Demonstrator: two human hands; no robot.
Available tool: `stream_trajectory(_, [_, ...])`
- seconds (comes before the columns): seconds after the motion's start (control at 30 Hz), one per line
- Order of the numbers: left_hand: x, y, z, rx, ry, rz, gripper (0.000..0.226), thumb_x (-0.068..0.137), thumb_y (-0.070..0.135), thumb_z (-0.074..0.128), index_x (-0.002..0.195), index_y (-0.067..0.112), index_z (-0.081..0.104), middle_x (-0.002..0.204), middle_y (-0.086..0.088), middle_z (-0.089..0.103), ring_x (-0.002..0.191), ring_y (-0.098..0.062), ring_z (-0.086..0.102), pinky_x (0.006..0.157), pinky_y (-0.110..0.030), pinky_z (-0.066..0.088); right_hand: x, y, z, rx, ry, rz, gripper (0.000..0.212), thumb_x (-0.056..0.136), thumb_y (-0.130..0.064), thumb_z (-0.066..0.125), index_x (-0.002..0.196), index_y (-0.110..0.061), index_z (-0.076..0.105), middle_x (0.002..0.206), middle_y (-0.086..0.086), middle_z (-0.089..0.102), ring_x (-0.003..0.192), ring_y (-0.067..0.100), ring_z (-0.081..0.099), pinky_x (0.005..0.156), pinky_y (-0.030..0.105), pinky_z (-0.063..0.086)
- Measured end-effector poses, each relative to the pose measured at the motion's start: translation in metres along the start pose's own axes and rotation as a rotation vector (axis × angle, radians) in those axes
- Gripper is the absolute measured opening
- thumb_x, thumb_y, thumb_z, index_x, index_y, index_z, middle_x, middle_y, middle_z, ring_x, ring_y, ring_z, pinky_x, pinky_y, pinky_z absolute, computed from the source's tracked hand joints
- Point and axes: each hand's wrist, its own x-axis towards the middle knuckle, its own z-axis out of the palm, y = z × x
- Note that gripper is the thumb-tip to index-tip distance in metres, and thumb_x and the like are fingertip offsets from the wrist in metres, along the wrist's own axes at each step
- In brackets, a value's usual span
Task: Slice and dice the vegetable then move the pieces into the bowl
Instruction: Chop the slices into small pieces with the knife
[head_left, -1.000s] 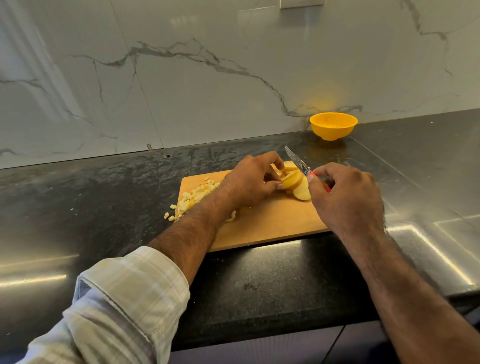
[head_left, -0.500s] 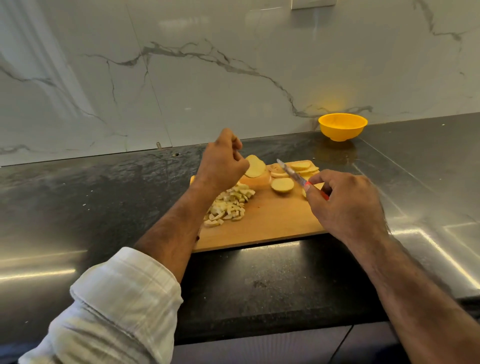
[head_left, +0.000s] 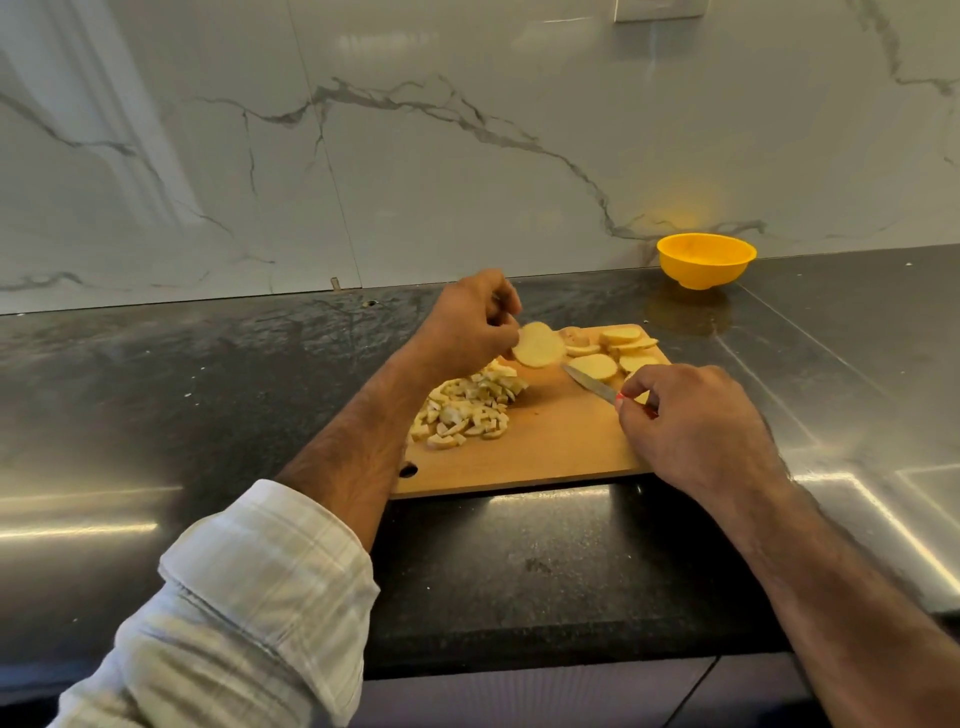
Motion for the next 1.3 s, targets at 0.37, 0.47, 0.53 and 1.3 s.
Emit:
stream_trajectory(0.37, [-0.003, 0.01, 0.025, 0.444, -0.309, 0.079, 0.015, 0.097, 0.039, 0.075, 0.112, 0.039, 0.075, 0.114, 0.018, 0.067, 0.108, -0.007, 0.057, 0.116, -0.053, 0.033, -0.013, -0.012, -0.01, -0.009, -0.221, 0.046, 0.042, 0.1, -0.04, 0.061, 0.142, -0.038, 0.058, 0.107, -0.01, 0.058, 0.101, 0.015, 0.057, 0.081, 0.035, 0.056])
stream_trajectory(0.47, [-0.003, 0.006, 0.018, 0.504, -0.339, 0.071, 0.018, 0.099, 0.037, 0.071, 0.116, 0.042, 0.07, 0.114, 0.019, 0.067, 0.11, -0.006, 0.056, 0.118, -0.056, 0.021, -0.012, -0.016, -0.009, -0.046, -0.27, 0.056, 0.04, 0.1, -0.038, 0.059, 0.14, -0.038, 0.058, 0.103, -0.008, 0.052, 0.102, 0.016, 0.055, 0.086, 0.038, 0.057])
stream_trajectory(0.53, [-0.002, 0.003, 0.012, 0.53, -0.332, 0.061, 0.019, 0.099, 0.029, 0.07, 0.114, 0.041, 0.071, 0.112, 0.019, 0.068, 0.11, -0.006, 0.058, 0.118, -0.057, 0.021, -0.011, -0.017, -0.009, -0.041, -0.281, 0.071, 0.041, 0.099, -0.038, 0.061, 0.14, -0.038, 0.057, 0.106, -0.008, 0.055, 0.103, 0.017, 0.056, 0.088, 0.04, 0.058])
stream_trajectory(1.3, [0.0, 0.004, 0.016, 0.536, -0.281, 0.037, 0.013, 0.096, 0.033, 0.076, 0.105, 0.041, 0.076, 0.12, 0.021, 0.066, 0.127, -0.009, 0.049, 0.116, -0.056, 0.018, -0.014, -0.021, -0.019, -0.009, -0.209, 0.056, 0.041, 0.099, -0.04, 0.064, 0.139, -0.041, 0.058, 0.111, -0.008, 0.063, 0.097, 0.014, 0.059, 0.069, 0.031, 0.052])
